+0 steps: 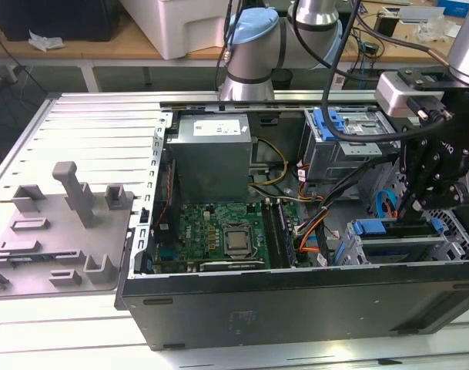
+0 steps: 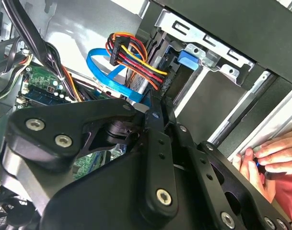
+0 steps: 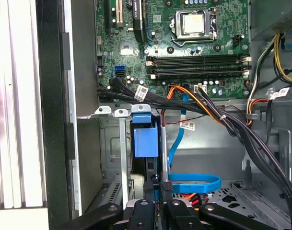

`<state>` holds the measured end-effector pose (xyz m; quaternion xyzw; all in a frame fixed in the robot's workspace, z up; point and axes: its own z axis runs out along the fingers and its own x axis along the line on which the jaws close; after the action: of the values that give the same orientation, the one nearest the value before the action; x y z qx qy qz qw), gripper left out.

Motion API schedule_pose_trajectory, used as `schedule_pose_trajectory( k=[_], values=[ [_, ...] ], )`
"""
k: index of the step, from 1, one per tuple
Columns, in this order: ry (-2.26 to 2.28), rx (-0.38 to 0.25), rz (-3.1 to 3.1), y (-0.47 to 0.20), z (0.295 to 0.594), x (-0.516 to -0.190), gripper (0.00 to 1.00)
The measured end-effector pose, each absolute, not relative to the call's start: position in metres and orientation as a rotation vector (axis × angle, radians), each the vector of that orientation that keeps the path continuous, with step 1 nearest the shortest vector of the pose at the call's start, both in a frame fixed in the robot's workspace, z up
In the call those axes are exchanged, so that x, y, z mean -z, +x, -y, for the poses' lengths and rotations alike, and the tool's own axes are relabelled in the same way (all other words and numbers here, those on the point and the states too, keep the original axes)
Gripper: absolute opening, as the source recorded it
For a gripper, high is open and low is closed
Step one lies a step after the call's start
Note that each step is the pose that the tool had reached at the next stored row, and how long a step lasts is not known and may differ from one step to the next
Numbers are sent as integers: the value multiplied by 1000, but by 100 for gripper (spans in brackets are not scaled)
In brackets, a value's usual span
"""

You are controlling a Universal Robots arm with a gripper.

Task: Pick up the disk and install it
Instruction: 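Insert the second disk wire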

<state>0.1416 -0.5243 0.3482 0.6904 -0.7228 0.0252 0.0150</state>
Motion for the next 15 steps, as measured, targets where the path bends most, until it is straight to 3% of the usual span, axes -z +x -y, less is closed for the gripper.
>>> schedule_pose_trajectory(
  k=[15],
  values=[
    [2148, -79, 2249, 142, 524, -345, 16]
  ],
)
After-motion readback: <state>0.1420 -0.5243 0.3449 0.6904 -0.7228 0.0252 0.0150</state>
